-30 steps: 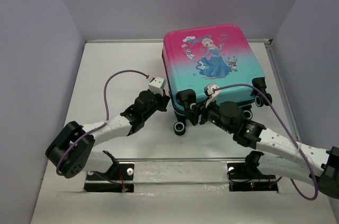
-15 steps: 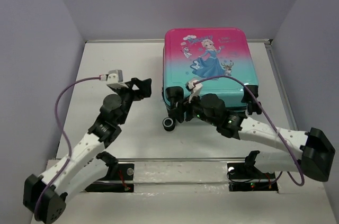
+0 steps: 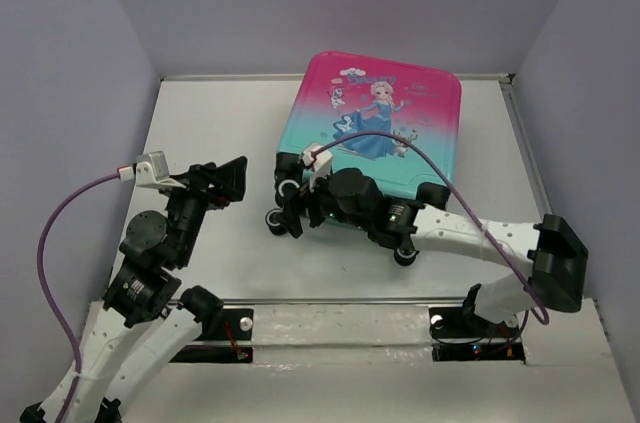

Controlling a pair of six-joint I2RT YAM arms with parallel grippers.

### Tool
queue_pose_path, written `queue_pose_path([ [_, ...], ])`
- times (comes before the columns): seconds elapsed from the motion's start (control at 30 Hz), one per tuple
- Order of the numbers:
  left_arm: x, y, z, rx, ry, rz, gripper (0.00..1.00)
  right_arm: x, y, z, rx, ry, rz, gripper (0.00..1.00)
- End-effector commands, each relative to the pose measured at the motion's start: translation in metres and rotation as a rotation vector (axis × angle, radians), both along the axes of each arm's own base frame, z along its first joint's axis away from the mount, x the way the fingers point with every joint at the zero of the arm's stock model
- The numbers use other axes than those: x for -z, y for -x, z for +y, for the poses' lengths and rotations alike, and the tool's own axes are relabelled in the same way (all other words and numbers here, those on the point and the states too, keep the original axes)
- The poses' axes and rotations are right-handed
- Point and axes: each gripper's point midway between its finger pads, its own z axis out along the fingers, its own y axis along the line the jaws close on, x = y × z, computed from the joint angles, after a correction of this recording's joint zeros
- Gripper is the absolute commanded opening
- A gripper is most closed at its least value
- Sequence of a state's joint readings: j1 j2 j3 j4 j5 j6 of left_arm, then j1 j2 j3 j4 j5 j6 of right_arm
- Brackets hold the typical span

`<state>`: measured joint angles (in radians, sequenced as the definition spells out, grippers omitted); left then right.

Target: Pack the luggage

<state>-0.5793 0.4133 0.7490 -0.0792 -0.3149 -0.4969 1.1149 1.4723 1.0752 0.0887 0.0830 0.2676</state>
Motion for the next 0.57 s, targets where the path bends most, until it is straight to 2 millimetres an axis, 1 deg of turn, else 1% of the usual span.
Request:
queue_pose_path([
  [0.0,0.007,0.016,-0.001,0.056,-0.058,0.033,0.99,-0.071,0.015,-0.038,0.030,-0.106,-0.092,1.00],
  [0.03,0.008,0.017,-0.002,0.066,-0.066,0.032,0.99,-0.080,0.019,-0.047,0.035,-0.108,-0.120,1.00],
  [0.07,0.008,0.020,-0.003,0.083,-0.070,0.027,0.99,-0.102,0.024,-0.066,0.050,-0.155,-0.160,1.00],
  [0.1,0.007,0.022,-0.003,0.087,-0.072,0.023,0.99,-0.114,0.023,-0.078,0.071,-0.169,-0.197,1.00],
  [0.13,0.008,0.024,-0.002,0.088,-0.080,0.025,0.99,-0.115,0.025,-0.091,0.089,-0.154,-0.209,1.00],
  [0.17,0.008,0.024,-0.001,0.084,-0.084,0.024,0.99,-0.134,0.030,-0.111,0.110,-0.200,-0.239,1.00],
  [0.27,0.007,0.028,0.004,0.076,-0.088,0.004,0.99,-0.154,0.026,-0.152,0.228,-0.239,-0.296,1.00],
  [0.3,0.006,0.030,0.006,0.070,-0.081,-0.006,0.99,-0.163,0.028,-0.172,0.271,-0.272,-0.319,1.00],
  [0.33,0.004,0.030,0.006,0.069,-0.076,-0.012,0.99,-0.164,0.020,-0.189,0.354,-0.272,-0.332,1.00],
  [0.4,0.004,0.030,0.004,0.077,-0.067,-0.026,0.99,-0.167,0.017,-0.209,0.430,-0.290,-0.343,1.00],
  [0.43,0.003,0.030,0.003,0.084,-0.064,-0.035,0.99,-0.161,0.013,-0.215,0.470,-0.273,-0.344,1.00],
  [0.5,0.006,0.026,0.001,0.082,-0.065,-0.024,0.99,-0.154,0.010,-0.216,0.486,-0.254,-0.346,1.00],
  [0.53,0.007,0.024,0.000,0.079,-0.067,-0.017,0.99,-0.145,0.006,-0.212,0.493,-0.222,-0.342,1.00],
])
